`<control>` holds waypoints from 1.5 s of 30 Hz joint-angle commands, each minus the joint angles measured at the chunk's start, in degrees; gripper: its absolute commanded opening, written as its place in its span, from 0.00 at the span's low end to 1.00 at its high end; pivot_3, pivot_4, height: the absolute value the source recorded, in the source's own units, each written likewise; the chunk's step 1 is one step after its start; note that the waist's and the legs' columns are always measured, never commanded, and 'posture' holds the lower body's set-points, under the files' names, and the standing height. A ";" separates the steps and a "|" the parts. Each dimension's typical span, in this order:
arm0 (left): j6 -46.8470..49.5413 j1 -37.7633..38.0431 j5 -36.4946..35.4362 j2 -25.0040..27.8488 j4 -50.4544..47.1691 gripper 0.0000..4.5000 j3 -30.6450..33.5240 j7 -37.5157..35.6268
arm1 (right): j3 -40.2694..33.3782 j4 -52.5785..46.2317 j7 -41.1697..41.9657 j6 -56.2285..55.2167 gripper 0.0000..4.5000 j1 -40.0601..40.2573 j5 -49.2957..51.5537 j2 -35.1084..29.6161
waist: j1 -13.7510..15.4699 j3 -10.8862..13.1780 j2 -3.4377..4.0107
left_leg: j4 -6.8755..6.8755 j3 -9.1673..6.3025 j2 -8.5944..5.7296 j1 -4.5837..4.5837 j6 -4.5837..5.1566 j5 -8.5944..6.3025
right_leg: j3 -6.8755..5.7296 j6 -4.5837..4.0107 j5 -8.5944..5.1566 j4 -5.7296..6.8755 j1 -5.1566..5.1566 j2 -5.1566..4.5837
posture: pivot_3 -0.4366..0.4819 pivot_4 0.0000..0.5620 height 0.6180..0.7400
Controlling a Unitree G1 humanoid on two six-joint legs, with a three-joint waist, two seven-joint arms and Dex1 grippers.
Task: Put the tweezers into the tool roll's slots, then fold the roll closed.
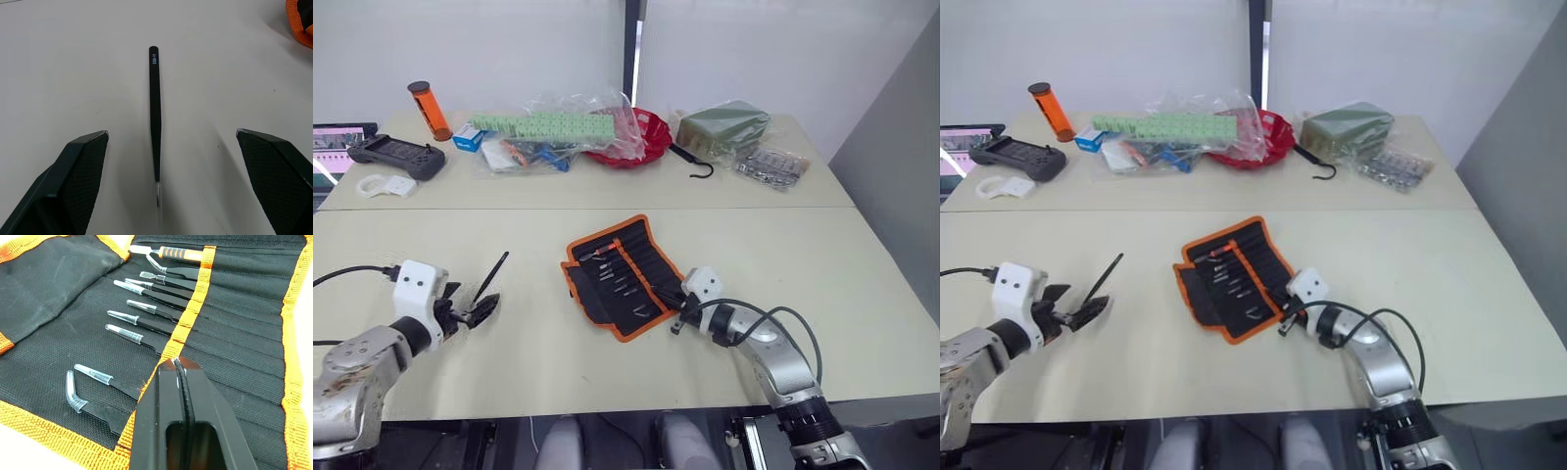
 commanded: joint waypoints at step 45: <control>4.39 -34.53 -0.64 10.56 -5.19 0.01 -32.39 -23.45 | 0.21 -13.00 -6.27 8.31 0.00 10.10 -0.96 -2.72 | 1.23 0.06 0.13 | 0.10 0.03 -0.04 -0.17 -0.04 -0.03 | 0.04 0.20 -0.12 0.00 -0.08 0.07 | 0.48 0.27 1.00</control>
